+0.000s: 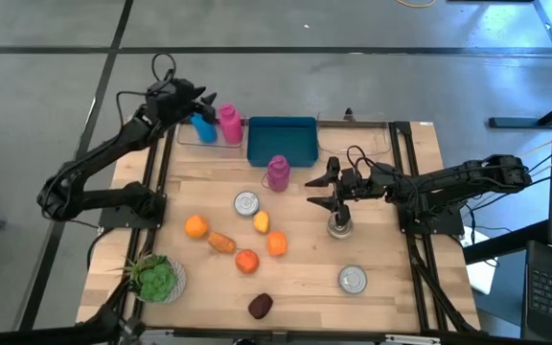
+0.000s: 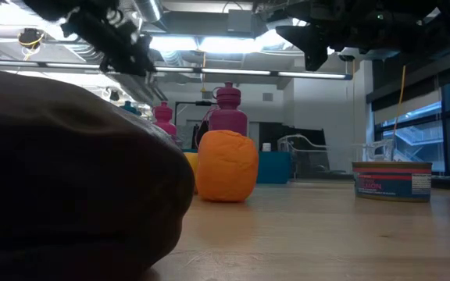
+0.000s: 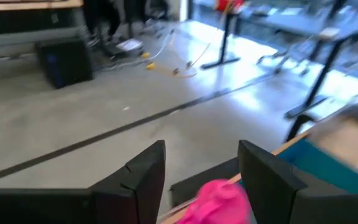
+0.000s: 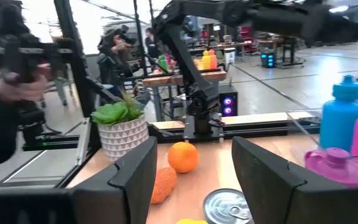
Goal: Pick & Place Food Item
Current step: Put the left orange into the blue bin
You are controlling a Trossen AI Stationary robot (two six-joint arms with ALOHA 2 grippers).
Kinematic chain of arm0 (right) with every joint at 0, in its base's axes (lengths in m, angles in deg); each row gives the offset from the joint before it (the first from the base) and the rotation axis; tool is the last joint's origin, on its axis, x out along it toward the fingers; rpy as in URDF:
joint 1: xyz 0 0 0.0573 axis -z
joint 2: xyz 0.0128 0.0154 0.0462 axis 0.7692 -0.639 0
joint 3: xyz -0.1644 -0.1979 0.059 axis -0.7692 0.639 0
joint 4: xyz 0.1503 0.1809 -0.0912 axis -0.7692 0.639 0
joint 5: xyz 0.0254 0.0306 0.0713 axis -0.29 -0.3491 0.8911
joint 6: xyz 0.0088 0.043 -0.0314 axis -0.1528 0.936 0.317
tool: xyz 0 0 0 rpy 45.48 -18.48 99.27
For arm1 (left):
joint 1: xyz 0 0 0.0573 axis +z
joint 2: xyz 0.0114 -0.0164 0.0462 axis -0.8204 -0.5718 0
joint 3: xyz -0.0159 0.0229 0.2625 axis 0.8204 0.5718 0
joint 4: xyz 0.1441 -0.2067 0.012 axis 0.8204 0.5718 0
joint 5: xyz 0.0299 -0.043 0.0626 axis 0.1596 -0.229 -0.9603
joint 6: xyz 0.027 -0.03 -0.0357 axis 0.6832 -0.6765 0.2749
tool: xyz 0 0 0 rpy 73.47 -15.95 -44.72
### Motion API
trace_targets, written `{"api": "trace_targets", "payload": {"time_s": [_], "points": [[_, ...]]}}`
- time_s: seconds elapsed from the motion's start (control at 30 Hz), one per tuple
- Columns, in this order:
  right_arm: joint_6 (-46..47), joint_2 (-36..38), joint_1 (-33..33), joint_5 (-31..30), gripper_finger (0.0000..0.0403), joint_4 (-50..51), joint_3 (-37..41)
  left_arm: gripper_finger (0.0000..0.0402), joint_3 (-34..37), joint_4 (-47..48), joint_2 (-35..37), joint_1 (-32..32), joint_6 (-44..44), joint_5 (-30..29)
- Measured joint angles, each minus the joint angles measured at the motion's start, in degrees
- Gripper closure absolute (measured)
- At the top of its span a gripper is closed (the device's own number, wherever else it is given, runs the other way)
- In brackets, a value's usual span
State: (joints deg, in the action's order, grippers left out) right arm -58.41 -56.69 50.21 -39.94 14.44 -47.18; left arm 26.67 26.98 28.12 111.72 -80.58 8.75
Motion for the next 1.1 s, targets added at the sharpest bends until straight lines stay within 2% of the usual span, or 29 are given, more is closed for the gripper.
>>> {"api": "trace_targets", "payload": {"time_s": [0.17, 0.27, 0.43, 0.57, 0.63, 0.93, 1.1], "points": [[0.0, 0.0, 0.0, -2.1, 0.0195, -0.1, 0.0, 0.0214, 0.0, 0.5, 4.6, 0.0, -2.6, 7.5], [-0.1, 0.0, 0.0, -2.1, 0.0195, -1.3, 0.0, 0.0214, 0.0, 0.9, 6.1, 0.0, -3.1, 13.8], [-0.1, 0.0, 0.0, -1.8, 0.0195, -3.5, 0.0, 0.0215, 0.0, 0.3, 7.4, -0.2, -8.6, 24.4], [1.0, 0.0, -0.1, 1.1, 0.0195, -3.9, -0.1, 0.0215, 0.0, 1.4, 8.4, -2.9, -6.1, 36.8], [1.3, 0.0, -0.1, 3.1, 0.0195, -3.9, -0.4, 0.0215, 0.0, 1.9, 9.2, -5.5, -5.6, 40.7], [1.4, 0.0, -0.2, 5.9, 0.0195, -3.7, -2.3, 0.0213, 0.0, 8.4, 13.4, -19.6, -1.4, 41.3], [1.5, 0.0, -0.2, 5.9, 0.0195, -2.6, -2.3, 0.0214, 0.0, 19.4, 16.0, -24.6, 0.1, 37.7]]}}
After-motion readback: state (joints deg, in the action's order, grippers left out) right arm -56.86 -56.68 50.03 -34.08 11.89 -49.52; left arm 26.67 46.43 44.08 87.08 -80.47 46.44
